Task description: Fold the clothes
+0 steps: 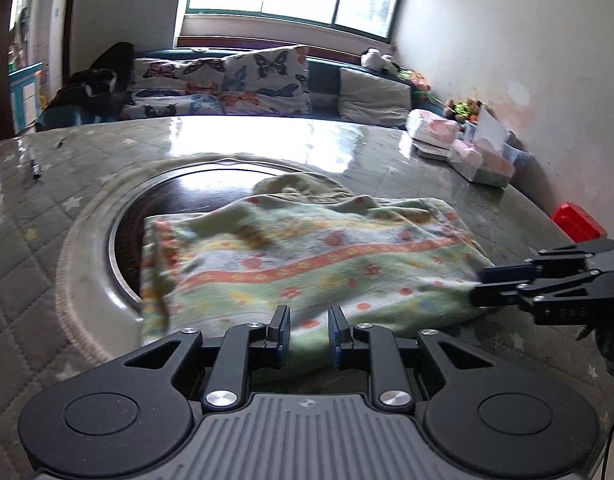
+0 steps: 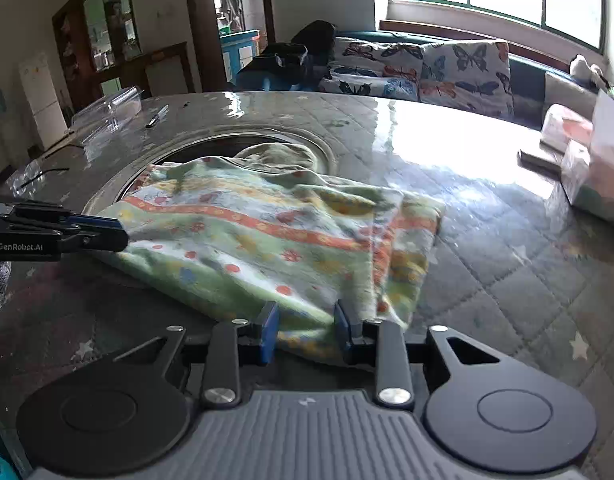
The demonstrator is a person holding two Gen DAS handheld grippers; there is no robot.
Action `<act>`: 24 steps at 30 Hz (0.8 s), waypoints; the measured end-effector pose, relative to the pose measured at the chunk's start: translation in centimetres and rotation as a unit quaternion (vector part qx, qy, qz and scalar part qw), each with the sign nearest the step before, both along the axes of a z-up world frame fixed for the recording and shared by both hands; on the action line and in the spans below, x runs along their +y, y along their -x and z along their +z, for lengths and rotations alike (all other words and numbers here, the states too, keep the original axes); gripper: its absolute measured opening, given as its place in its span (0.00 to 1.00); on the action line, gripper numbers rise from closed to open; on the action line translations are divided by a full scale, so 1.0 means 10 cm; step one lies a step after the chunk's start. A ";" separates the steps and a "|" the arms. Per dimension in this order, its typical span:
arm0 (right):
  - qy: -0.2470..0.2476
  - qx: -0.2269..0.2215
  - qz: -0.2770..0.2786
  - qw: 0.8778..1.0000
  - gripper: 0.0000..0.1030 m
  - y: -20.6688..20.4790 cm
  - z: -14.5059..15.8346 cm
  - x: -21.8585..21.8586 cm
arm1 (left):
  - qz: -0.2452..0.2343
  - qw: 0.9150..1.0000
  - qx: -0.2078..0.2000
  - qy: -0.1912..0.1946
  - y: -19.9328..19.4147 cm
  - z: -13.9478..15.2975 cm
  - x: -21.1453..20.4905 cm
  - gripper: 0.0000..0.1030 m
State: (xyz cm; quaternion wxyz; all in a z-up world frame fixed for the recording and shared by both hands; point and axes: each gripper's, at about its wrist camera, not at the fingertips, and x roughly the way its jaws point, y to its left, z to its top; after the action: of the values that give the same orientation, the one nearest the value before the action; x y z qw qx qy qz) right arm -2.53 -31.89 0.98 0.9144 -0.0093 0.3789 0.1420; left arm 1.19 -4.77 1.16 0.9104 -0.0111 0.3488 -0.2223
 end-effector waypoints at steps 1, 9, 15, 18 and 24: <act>-0.003 0.001 0.000 1.000 0.26 0.00 0.00 -0.02 | 0.007 1.000 0.003 0.002 0.00 -0.01 0.05 0.23; -0.001 -0.002 0.004 1.000 0.27 -0.03 0.09 -0.03 | 0.041 0.999 0.016 0.031 0.01 -0.04 0.38 0.25; -0.006 0.007 0.001 1.000 0.27 -0.16 0.09 -0.04 | 0.048 0.998 0.018 0.026 0.00 -0.04 0.41 0.25; -0.003 -0.003 0.000 1.000 0.28 -0.27 0.16 -0.04 | 0.047 0.998 0.019 0.023 -0.02 -0.03 0.40 0.26; -0.004 -0.010 -0.009 1.000 0.28 -0.67 0.20 -0.03 | 0.045 0.999 0.013 0.014 -0.04 0.01 0.36 0.39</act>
State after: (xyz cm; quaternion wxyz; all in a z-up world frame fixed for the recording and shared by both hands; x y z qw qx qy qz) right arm 4.17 -32.14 2.95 0.9193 -0.0042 0.3695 0.1352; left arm 1.63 -1.17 1.26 0.9146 -0.0428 0.3568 -0.1857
